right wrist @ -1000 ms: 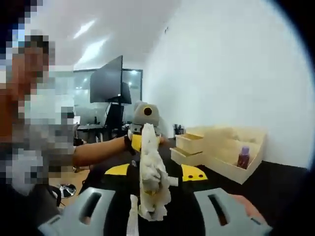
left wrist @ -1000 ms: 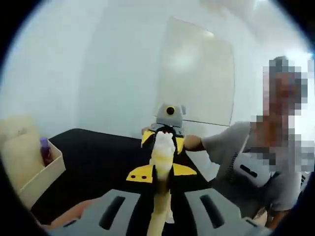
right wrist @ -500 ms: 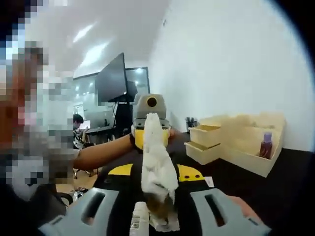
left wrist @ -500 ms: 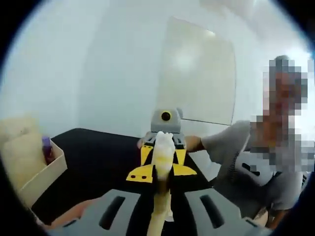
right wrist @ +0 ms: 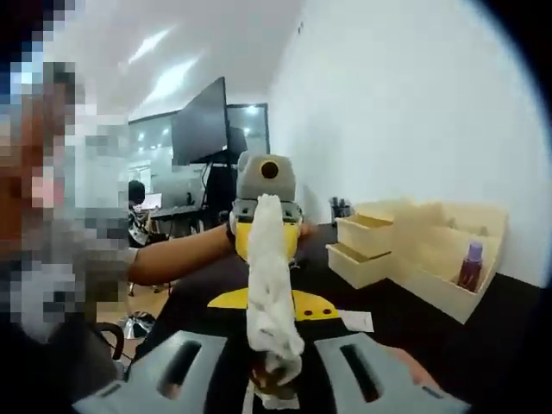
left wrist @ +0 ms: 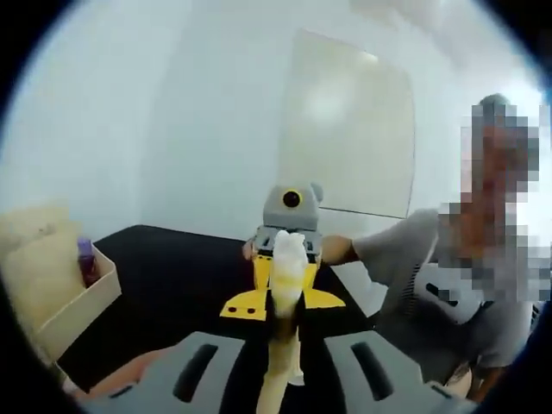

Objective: Open the drawer, pick up the cosmetic bottles from the table one by one, place them into the drawer, release the gripper, close the drawer, and move the gripper away

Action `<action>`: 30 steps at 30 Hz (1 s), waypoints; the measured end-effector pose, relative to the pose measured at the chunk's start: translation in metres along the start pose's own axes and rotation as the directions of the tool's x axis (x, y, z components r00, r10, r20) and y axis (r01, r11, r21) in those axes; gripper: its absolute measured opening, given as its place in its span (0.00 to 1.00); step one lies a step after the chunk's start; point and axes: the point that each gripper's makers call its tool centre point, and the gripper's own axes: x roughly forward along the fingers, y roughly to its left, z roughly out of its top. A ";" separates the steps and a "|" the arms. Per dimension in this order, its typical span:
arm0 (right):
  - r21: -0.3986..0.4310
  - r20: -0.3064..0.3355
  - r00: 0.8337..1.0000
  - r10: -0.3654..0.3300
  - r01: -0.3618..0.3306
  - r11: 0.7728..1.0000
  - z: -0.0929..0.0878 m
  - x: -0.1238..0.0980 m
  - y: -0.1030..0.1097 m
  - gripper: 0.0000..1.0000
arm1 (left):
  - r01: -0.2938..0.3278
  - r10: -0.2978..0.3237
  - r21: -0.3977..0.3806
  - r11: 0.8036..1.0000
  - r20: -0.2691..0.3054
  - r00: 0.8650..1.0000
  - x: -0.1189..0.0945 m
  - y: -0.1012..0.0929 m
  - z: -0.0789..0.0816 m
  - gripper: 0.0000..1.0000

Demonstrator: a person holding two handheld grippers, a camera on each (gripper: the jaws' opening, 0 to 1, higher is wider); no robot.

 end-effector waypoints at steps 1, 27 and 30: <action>-0.009 -0.005 1.000 -0.001 0.001 1.000 0.000 0.001 0.000 0.11 | -0.007 0.007 0.000 1.000 0.002 1.000 -0.001 0.000 0.000 0.10; -0.077 -0.102 0.995 0.022 -0.030 0.997 0.020 0.019 -0.001 0.10 | -0.201 0.203 0.041 0.979 -0.056 0.978 -0.024 0.005 -0.046 0.31; -0.095 -0.103 0.995 0.017 -0.027 0.995 0.025 0.017 -0.001 0.10 | -0.241 0.242 0.037 0.970 -0.034 0.970 -0.033 0.008 -0.046 0.33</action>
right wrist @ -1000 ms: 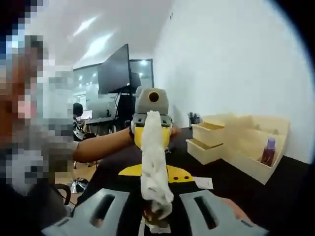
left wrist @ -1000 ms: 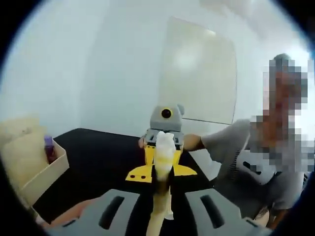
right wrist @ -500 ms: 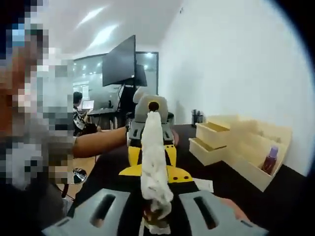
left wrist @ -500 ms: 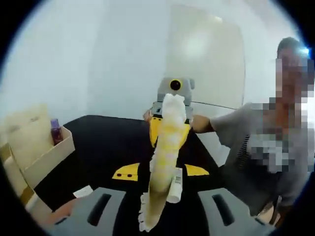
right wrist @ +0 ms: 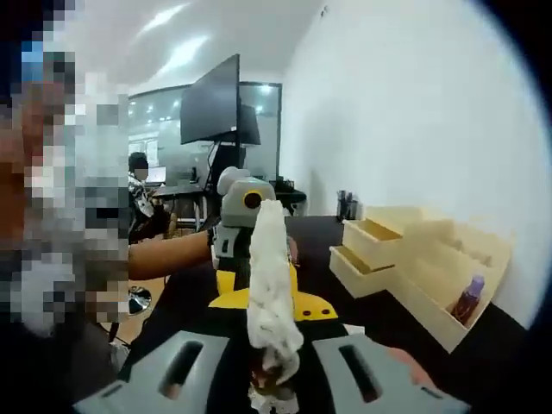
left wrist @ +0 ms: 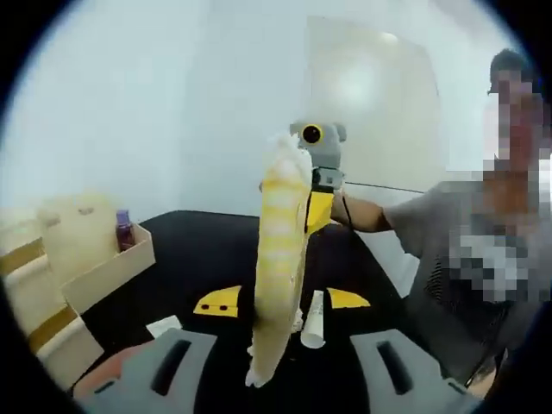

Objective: Open the drawer, pick up the cosmetic bottles from the table one by one, place them into the drawer, release the gripper, close the drawer, and move the gripper away

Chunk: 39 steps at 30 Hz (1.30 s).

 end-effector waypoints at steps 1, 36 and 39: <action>-0.005 -0.001 1.000 -0.003 0.003 1.000 0.002 -0.001 -0.001 0.10 | -0.015 0.015 0.001 1.000 0.007 1.000 -0.003 0.002 0.000 0.33; -0.124 -0.088 0.988 -0.125 0.113 0.986 0.050 -0.013 -0.087 0.11 | -0.431 0.434 -0.048 0.901 0.109 0.894 -0.047 0.067 -0.011 0.53; -0.131 -0.084 0.988 -0.130 0.118 0.984 0.053 -0.011 -0.092 0.11 | -0.456 0.456 -0.030 0.890 0.095 0.885 -0.047 0.070 -0.014 0.53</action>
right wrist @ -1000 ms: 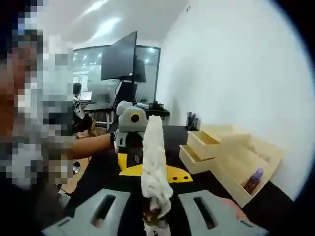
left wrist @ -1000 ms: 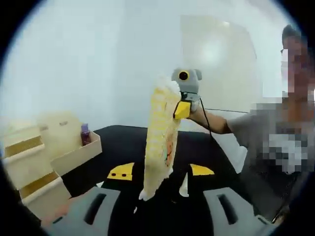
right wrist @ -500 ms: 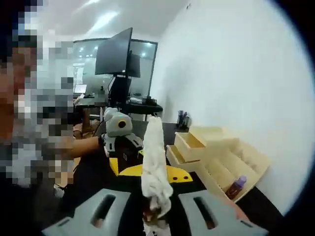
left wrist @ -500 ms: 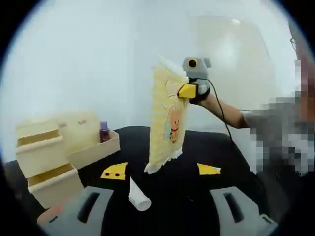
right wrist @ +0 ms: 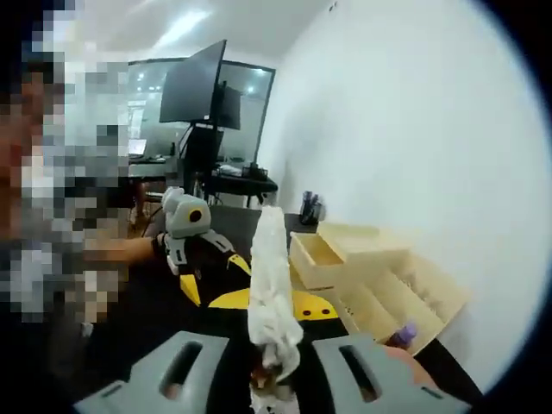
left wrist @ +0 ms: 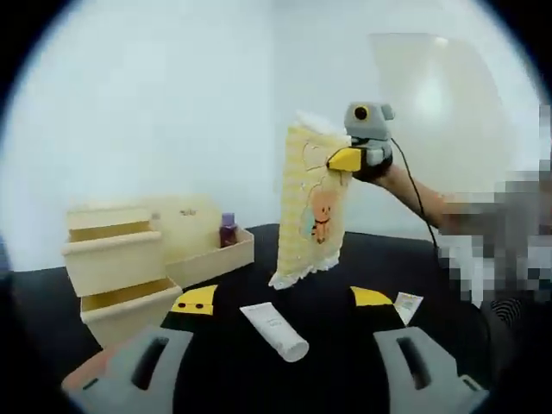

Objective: Open the drawer, pick up the cosmetic bottles from the table one by one, place them into the drawer, release the gripper, close the drawer, and move the gripper away

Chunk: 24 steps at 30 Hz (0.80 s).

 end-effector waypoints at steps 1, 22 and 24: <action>-0.004 0.003 1.000 -0.002 0.002 1.000 0.002 0.000 -0.002 0.11 | -0.007 0.007 0.006 1.000 0.001 1.000 0.000 0.000 0.000 0.53; -0.046 0.033 0.999 0.027 -0.026 0.999 0.035 0.025 -0.069 0.11 | -0.152 0.154 0.036 0.988 -0.040 0.987 0.009 0.023 0.025 0.53; -0.047 0.030 0.999 0.035 -0.033 0.998 0.036 0.028 -0.076 0.11 | -0.163 0.165 0.040 0.986 -0.050 0.985 0.013 0.026 0.022 0.53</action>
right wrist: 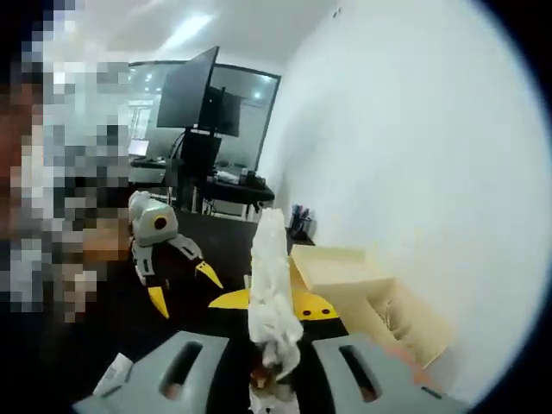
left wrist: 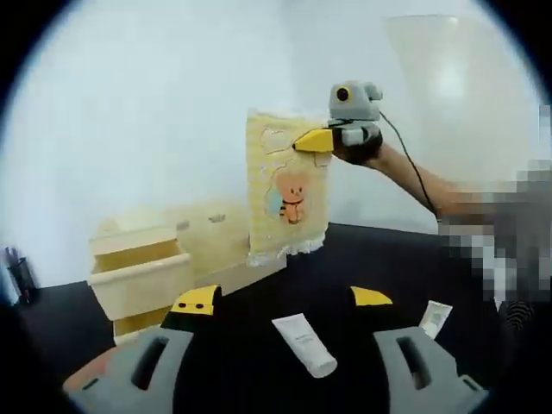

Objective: Open the drawer, pick up the cosmetic bottles from the table one by one, place them into the drawer, release the gripper, close the drawer, and move the gripper away

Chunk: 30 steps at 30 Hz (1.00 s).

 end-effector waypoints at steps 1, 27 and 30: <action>0.000 0.000 1.000 0.002 -0.002 1.000 0.000 0.001 -0.002 0.11 | -0.008 0.008 -0.003 1.000 -0.003 1.000 0.002 0.001 -0.001 0.53; 0.018 0.071 0.997 0.019 -0.021 1.000 0.002 0.023 -0.076 0.11 | 0.028 -0.029 -0.105 0.994 -0.008 1.000 0.017 -0.007 -0.030 0.59; 0.000 0.049 0.999 0.014 -0.014 1.000 -0.002 0.034 -0.084 0.11 | -0.014 0.015 -0.104 0.994 0.015 1.000 0.016 0.000 -0.026 0.59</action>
